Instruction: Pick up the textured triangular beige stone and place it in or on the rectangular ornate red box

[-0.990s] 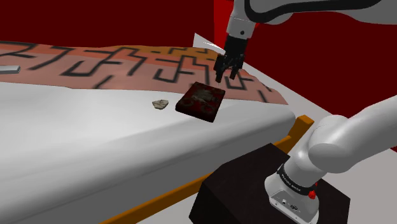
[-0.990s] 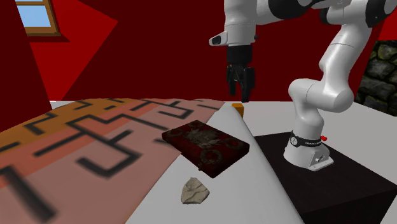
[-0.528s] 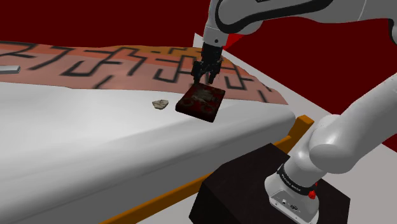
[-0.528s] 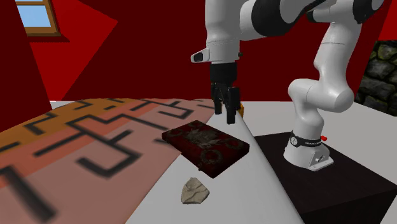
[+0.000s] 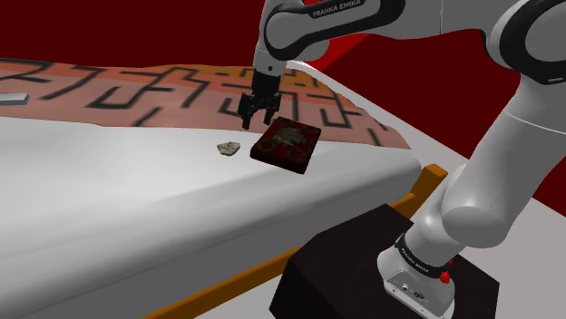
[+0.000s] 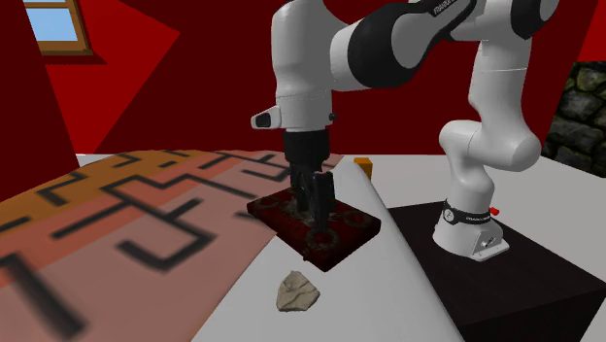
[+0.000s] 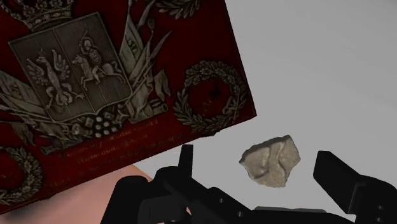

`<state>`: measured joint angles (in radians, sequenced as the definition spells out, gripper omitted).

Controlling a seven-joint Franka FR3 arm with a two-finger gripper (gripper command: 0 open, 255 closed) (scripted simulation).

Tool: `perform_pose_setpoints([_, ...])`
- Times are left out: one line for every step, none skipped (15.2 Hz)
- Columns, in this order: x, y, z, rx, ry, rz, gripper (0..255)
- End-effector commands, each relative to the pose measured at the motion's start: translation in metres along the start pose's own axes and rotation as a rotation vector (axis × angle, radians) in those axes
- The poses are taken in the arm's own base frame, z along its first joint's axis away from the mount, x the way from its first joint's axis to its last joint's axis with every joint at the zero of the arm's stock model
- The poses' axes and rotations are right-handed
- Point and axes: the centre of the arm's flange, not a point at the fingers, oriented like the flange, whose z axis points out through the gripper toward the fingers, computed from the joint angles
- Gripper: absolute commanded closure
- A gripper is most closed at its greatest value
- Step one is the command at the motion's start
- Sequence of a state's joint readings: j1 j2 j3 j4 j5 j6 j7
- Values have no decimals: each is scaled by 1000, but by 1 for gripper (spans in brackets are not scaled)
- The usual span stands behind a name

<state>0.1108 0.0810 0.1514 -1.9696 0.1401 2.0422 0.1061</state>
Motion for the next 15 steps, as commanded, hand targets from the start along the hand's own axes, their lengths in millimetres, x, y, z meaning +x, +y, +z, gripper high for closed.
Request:
perform_pose_setpoints([19, -12, 14, 12, 3, -16, 0])
perform_pose_setpoints([29, -17, 20, 18, 4, -24, 0])
perform_pose_setpoints([39, -23, 26, 24, 6, -31, 0])
perform_pose_setpoints([49, -28, 32, 29, 7, -39, 0])
perform_pose_setpoints([58, -34, 38, 35, 8, -47, 0])
perform_pose_setpoints([68, -40, 44, 41, 9, -55, 0])
perform_pose_setpoints([70, -41, 45, 42, 10, -57, 0])
perform_pose_setpoints([70, -41, 50, 42, 10, -57, 0])
perform_pose_setpoints([70, -41, 55, 42, 10, -57, 0])
perform_pose_setpoints([70, -42, 61, 42, 10, -57, 0])
perform_pose_setpoints([70, -42, 66, 42, 10, -57, 0])
perform_pose_setpoints([70, -42, 71, 42, 10, -57, 0])
perform_pose_setpoints([70, -42, 76, 42, 10, -57, 0])
perform_pose_setpoints([70, -43, 85, 42, 10, -57, 0])
perform_pose_setpoints([70, -43, 85, 42, 10, -57, 0])
